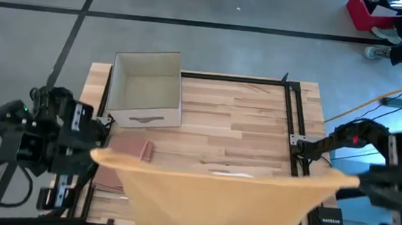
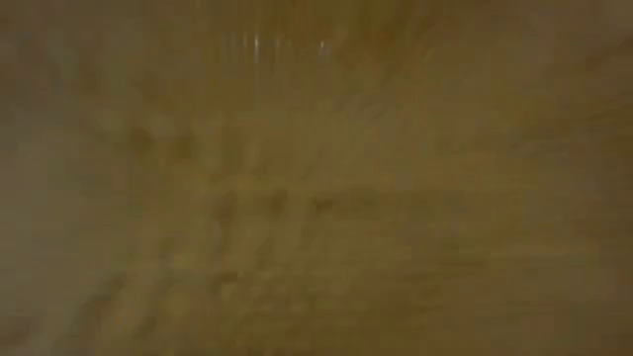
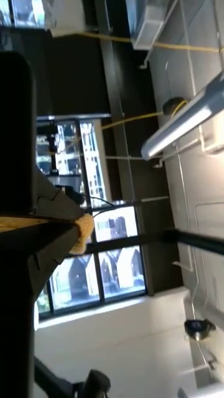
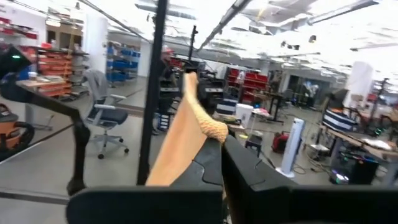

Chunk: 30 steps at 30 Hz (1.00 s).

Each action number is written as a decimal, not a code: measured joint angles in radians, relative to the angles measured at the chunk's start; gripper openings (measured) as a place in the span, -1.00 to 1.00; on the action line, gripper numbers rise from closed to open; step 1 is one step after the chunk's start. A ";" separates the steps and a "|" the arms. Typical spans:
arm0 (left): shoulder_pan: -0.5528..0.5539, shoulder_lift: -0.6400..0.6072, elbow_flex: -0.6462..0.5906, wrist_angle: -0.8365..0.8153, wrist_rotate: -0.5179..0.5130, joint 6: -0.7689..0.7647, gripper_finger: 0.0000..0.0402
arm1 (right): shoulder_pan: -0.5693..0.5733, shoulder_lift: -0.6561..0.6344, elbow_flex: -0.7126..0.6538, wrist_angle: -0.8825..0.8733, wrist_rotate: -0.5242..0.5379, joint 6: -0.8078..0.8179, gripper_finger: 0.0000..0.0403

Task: Fold towel
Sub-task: Fold the yellow towel

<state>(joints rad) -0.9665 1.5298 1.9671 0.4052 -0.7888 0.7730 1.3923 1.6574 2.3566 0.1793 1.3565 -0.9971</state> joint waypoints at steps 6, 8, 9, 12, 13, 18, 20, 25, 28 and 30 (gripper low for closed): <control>0.033 -0.032 0.000 -0.003 -0.073 0.047 -0.97 | 0.001 -0.072 0.000 -0.027 0.047 0.001 -1.00; 0.052 -0.034 0.000 -0.011 -0.149 0.080 -0.97 | -0.006 -0.093 0.000 -0.072 0.082 0.021 -1.00; 0.063 -0.034 0.000 -0.022 -0.194 0.096 -0.97 | -0.021 -0.101 -0.001 -0.104 0.107 0.041 -1.00; 0.100 -0.034 0.000 -0.089 -0.297 0.102 -0.97 | -0.079 -0.122 -0.002 -0.269 0.212 0.129 -1.00; 0.110 -0.033 0.000 -0.122 -0.310 0.094 -0.97 | -0.099 -0.131 -0.005 -0.364 0.212 0.199 -1.00; 0.145 -0.034 0.000 -0.320 -0.330 0.013 -0.97 | -0.182 -0.164 -0.015 -0.885 0.208 0.618 -1.00; 0.157 -0.036 0.000 -0.401 -0.354 -0.026 -0.97 | -0.206 -0.178 -0.016 -1.131 0.187 0.869 -1.00; 0.189 -0.052 -0.001 -0.704 -0.476 -0.171 -0.97 | -0.242 -0.192 -0.018 -1.752 0.136 1.550 -1.00; 0.217 -0.076 -0.001 -0.992 -0.512 -0.371 -0.97 | -0.285 -0.219 -0.123 -1.644 0.075 1.471 -1.00; 0.242 -0.092 0.000 -1.208 -0.516 -0.560 -0.97 | -0.311 -0.229 -0.178 -1.623 0.053 1.434 -1.00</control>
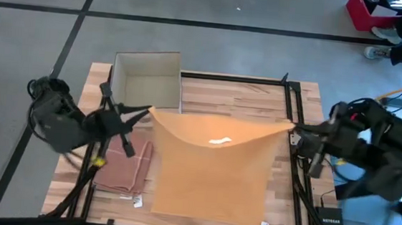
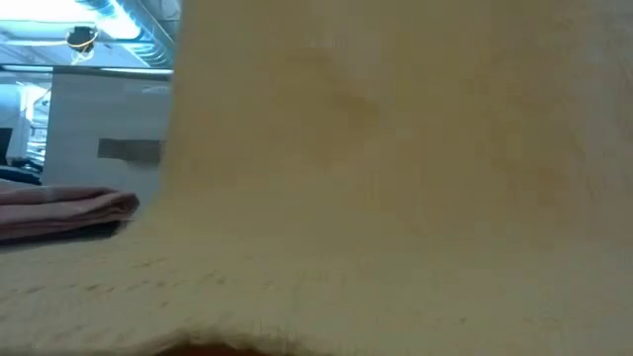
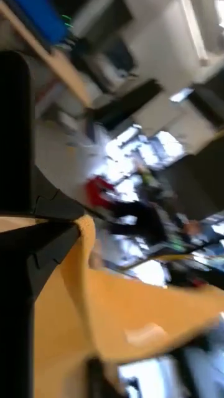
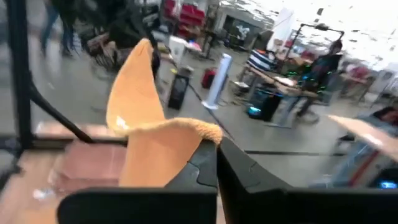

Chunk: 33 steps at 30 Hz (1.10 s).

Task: Fold towel
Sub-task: Fold the yellow towel

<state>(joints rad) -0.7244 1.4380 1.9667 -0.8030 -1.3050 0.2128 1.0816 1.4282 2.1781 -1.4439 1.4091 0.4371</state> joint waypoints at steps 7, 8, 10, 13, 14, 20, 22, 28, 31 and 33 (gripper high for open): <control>0.054 -0.015 0.000 -0.523 -0.001 -0.551 -0.97 | -0.107 -0.032 -0.173 -0.123 -0.137 0.255 -1.00; 0.054 -0.015 -0.004 -0.557 0.002 -0.594 -0.97 | -0.115 -0.035 -0.207 -0.123 -0.154 0.277 -1.00; 0.054 -0.018 -0.028 -0.605 0.009 -0.662 -0.97 | -0.134 -0.047 -0.278 -0.125 -0.187 0.317 -1.00; 0.054 -0.018 -0.082 -0.680 0.015 -0.789 -0.97 | -0.161 -0.077 -0.391 -0.126 -0.226 0.384 -1.00; 0.056 -0.018 -0.104 -0.695 0.020 -0.829 -0.97 | -0.165 -0.086 -0.431 -0.125 -0.239 0.410 -1.00; 0.030 -0.017 -0.249 -0.692 0.111 -1.036 -0.97 | -0.165 -0.109 -0.624 -0.127 -0.388 0.566 -1.00; 0.014 -0.018 -0.312 -0.661 0.162 -1.083 -0.97 | -0.164 -0.107 -0.677 -0.126 -0.471 0.596 -1.00; -0.028 -0.017 -0.518 -0.412 0.383 -1.148 -0.97 | -0.152 -0.106 -0.827 -0.005 -0.656 0.633 -1.00; -0.048 -0.016 -0.607 -0.240 0.506 -1.132 -0.97 | -0.139 -0.107 -0.892 0.097 -0.753 0.638 -1.00; -0.055 -0.016 -0.660 -0.150 0.581 -1.134 -0.97 | -0.119 -0.105 -0.928 0.168 -0.806 0.638 -1.00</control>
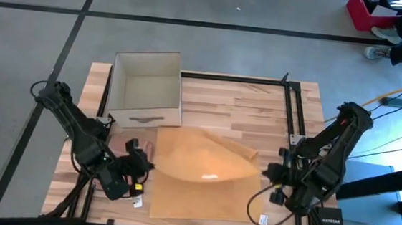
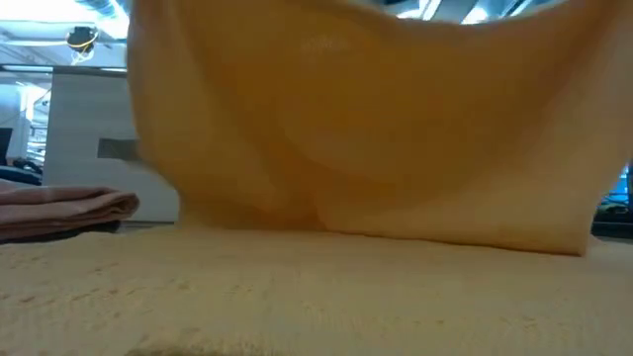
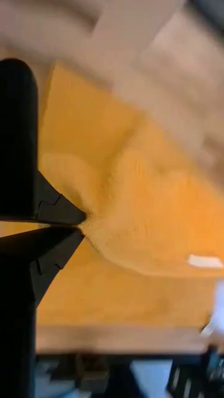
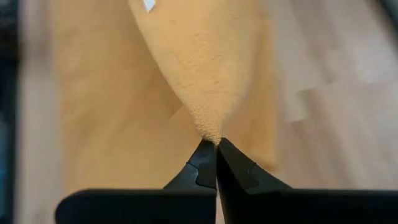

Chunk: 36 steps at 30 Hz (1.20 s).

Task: Fold towel
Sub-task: Fold the yellow towel

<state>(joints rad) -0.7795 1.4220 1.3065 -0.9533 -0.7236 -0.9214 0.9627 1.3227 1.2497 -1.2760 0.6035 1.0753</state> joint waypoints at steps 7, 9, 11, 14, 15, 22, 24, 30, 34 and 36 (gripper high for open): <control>-0.020 0.001 -0.142 0.142 0.092 -0.072 -0.97 | 0.034 0.010 -0.025 0.018 -0.100 0.048 -1.00; -0.018 0.000 -0.144 0.127 0.080 -0.074 -0.97 | 0.032 0.007 0.014 -0.011 -0.036 0.046 -1.00; -0.005 -0.013 -0.144 0.129 0.048 -0.048 -0.97 | 0.023 -0.003 0.069 -0.060 0.074 0.023 -1.00; 0.011 -0.045 -0.126 0.131 -0.039 -0.003 -0.97 | -0.018 -0.007 0.163 -0.132 0.296 -0.062 -1.00; 0.015 -0.057 -0.120 0.133 -0.071 0.014 -0.97 | -0.032 -0.008 0.190 -0.161 0.371 -0.084 -1.00; 0.021 -0.106 -0.113 0.133 -0.126 0.062 -0.97 | -0.182 -0.033 0.265 -0.288 0.564 -0.417 -1.00; 0.020 -0.106 -0.115 0.134 -0.127 0.062 -0.97 | -0.228 -0.046 0.257 -0.294 0.559 -0.476 -1.00; -0.002 -0.105 -0.134 0.133 -0.120 0.032 -0.97 | -0.252 -0.038 0.248 -0.258 0.217 -0.456 -1.00; -0.029 -0.105 -0.134 0.173 -0.075 0.027 -0.97 | -0.153 -0.011 0.227 -0.168 0.053 -0.352 -1.00; -0.043 -0.104 -0.134 0.203 -0.061 0.025 -0.97 | -0.095 -0.004 0.185 -0.129 0.022 -0.281 -1.00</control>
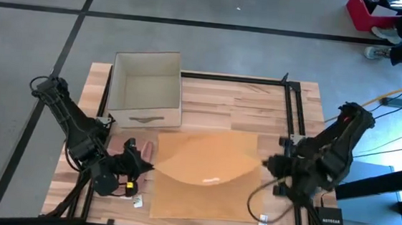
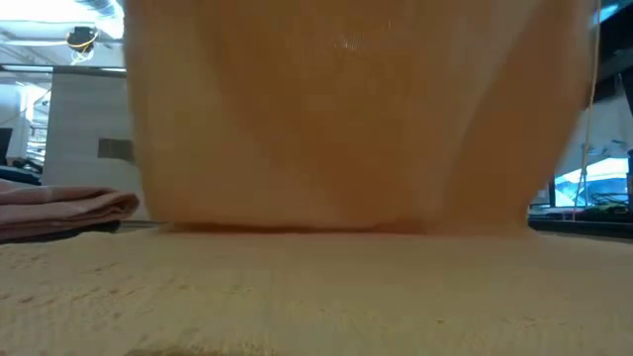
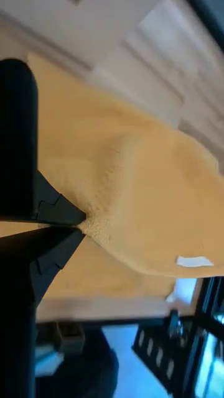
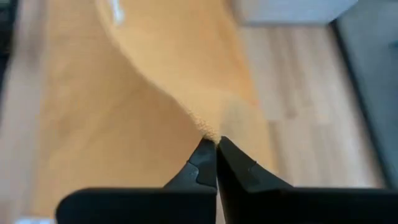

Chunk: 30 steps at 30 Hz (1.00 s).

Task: Fold towel
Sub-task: Fold the yellow towel

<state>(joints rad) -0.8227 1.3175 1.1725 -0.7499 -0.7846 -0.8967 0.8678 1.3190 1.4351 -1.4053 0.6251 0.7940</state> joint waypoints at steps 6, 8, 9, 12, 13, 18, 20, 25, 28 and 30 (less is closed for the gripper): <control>-0.025 0.071 0.000 -0.019 0.089 -0.069 -0.97 | 0.175 0.000 -0.226 0.184 -0.025 0.278 -1.00; -0.031 0.111 -0.001 -0.026 0.112 -0.075 -0.97 | 0.219 0.002 -0.312 0.304 -0.039 0.327 -1.00; -0.035 0.131 -0.001 -0.022 0.126 -0.077 -0.97 | 0.233 0.006 -0.354 0.368 -0.047 0.337 -1.00; -0.035 0.192 -0.001 -0.018 0.165 -0.107 -0.97 | 0.257 0.033 -0.452 0.523 -0.069 0.362 -1.00; -0.035 0.213 -0.001 -0.018 0.177 -0.121 -0.97 | 0.261 0.044 -0.474 0.562 -0.076 0.367 -1.00; -0.045 0.325 -0.001 -0.014 0.266 -0.151 -0.97 | 0.258 0.104 -0.527 0.698 -0.185 0.380 -1.00; -0.050 0.364 -0.001 0.014 0.329 -0.151 -0.97 | 0.258 0.130 -0.527 0.729 -0.260 0.383 -1.00; -0.050 0.417 -0.001 0.141 0.500 -0.135 -0.97 | 0.257 0.179 -0.529 0.858 -0.361 0.388 -1.00; -0.050 0.420 -0.001 0.148 0.551 -0.130 -0.97 | 0.257 0.200 -0.528 0.914 -0.385 0.382 -1.00; -0.049 0.420 -0.001 0.131 0.566 -0.126 -0.97 | 0.257 0.211 -0.528 0.910 -0.391 0.384 -1.00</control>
<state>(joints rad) -0.8719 1.7372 1.1716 -0.6191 -0.2185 -1.0230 1.1244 1.5297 0.9070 -0.4955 0.2338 1.1785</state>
